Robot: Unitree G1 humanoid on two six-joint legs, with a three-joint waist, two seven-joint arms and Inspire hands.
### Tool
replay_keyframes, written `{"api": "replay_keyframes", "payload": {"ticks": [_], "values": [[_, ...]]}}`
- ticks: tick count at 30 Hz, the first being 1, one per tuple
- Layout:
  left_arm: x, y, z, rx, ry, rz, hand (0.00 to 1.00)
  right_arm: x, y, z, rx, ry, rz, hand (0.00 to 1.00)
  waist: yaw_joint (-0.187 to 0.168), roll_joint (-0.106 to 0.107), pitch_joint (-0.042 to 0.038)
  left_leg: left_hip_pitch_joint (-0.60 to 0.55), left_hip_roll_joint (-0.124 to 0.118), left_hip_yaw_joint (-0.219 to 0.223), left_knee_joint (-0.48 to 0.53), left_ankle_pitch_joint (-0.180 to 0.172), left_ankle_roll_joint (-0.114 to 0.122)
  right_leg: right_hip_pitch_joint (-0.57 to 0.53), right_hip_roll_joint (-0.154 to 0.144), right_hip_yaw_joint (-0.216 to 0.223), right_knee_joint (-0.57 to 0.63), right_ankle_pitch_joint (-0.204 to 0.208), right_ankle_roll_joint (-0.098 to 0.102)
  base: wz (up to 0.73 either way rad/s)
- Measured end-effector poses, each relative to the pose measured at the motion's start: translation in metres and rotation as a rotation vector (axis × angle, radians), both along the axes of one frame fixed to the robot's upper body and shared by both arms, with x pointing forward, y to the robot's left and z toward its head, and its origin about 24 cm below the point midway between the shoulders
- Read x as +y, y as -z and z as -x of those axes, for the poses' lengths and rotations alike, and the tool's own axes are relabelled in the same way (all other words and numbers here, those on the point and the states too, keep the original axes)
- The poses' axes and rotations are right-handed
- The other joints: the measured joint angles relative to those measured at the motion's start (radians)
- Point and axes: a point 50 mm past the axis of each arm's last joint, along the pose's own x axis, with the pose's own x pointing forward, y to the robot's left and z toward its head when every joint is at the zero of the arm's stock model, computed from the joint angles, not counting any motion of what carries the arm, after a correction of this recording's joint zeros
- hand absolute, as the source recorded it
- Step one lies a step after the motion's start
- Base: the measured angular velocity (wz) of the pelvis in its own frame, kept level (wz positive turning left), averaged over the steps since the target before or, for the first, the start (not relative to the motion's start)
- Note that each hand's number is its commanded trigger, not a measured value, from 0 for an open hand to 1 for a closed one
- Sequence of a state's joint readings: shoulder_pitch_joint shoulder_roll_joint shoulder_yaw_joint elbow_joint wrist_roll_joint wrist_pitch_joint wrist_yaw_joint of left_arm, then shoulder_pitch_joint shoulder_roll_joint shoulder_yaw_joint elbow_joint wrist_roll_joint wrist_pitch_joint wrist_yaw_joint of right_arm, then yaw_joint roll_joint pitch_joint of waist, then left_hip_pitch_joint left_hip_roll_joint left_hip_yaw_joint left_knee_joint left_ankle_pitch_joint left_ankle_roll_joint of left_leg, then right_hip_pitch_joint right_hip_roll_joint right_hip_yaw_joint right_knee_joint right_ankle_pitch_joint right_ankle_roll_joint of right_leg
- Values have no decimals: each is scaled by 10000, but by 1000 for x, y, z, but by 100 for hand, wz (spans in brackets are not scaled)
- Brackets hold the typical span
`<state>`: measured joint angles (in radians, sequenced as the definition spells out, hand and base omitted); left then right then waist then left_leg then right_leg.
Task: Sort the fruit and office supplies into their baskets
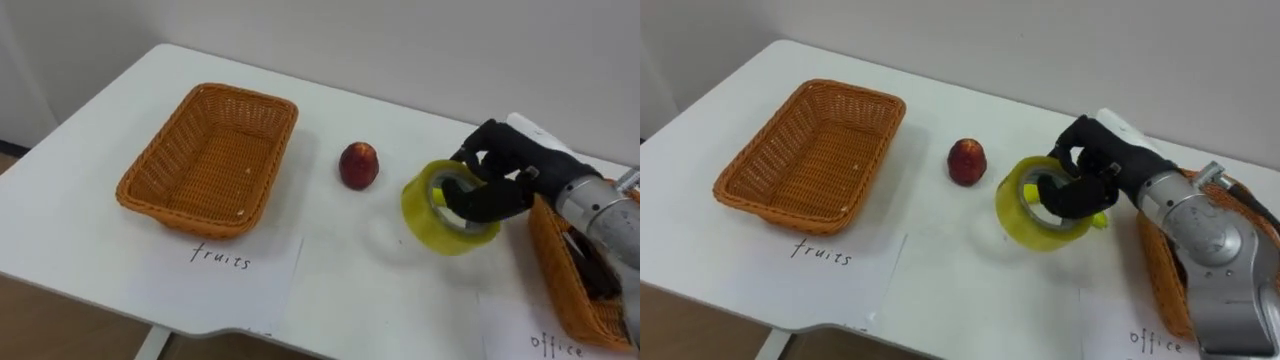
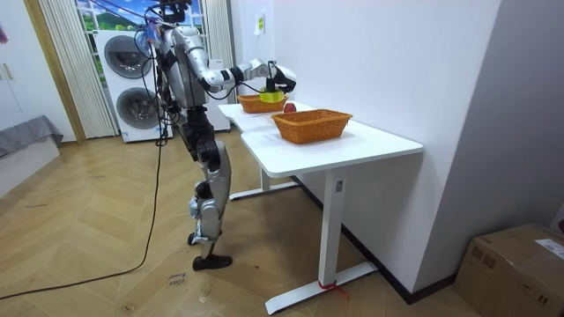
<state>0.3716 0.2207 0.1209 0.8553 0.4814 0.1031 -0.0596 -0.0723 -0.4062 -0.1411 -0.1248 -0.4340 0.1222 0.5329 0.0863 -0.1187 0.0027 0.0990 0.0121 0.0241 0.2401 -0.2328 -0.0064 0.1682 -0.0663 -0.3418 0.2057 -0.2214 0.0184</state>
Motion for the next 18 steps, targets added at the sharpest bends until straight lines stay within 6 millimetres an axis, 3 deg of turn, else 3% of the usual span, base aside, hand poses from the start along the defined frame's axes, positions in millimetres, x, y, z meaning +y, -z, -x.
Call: {"api": "replay_keyframes", "payload": {"ticks": [7,14,18], "values": [[-3,2,10,308,-174,115,0,-10,-1,1,-132,461,15,100,-330,206,-10,65,26,59,-5,-2,0,70,24,106,13,2,-4,-2],[-3,3,10,243,-395,111,0,-36,5,1,-355,1879,120,100,-344,213,-5,163,70,245,-67,-28,12,36,60,275,-18,-2,-8,-7],[0,2,7,126,-544,31,0,-46,12,2,-367,2572,258,100,-413,102,-43,151,83,373,-40,-25,10,-103,73,397,-10,5,-15,-10]]}}
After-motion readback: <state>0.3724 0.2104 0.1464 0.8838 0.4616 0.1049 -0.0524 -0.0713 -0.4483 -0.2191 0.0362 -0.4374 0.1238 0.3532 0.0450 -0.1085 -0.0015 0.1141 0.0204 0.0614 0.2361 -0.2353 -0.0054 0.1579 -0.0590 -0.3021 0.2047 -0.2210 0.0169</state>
